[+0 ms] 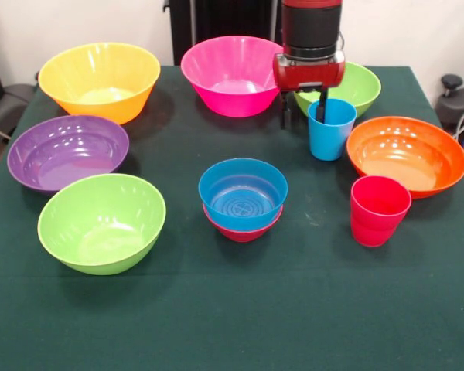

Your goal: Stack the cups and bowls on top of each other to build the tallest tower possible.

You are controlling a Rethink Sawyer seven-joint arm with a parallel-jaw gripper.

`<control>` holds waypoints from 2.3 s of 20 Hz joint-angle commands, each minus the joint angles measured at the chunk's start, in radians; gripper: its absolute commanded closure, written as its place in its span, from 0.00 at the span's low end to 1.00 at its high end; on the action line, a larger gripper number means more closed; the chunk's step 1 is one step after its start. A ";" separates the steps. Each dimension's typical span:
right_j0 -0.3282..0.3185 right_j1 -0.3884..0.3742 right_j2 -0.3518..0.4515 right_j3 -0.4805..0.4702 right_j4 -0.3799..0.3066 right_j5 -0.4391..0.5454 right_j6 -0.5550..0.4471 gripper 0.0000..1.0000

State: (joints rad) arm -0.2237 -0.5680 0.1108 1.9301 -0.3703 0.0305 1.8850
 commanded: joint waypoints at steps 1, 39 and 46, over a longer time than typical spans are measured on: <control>0.016 0.068 -0.011 0.027 -0.062 -0.088 0.101 0.00; -0.200 -0.090 0.183 -0.027 0.005 0.152 -0.045 1.00; -0.307 -0.095 0.274 -0.155 0.038 0.357 -0.110 1.00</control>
State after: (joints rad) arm -0.4971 -0.6528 0.2192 1.9218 -0.3680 0.1949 1.8854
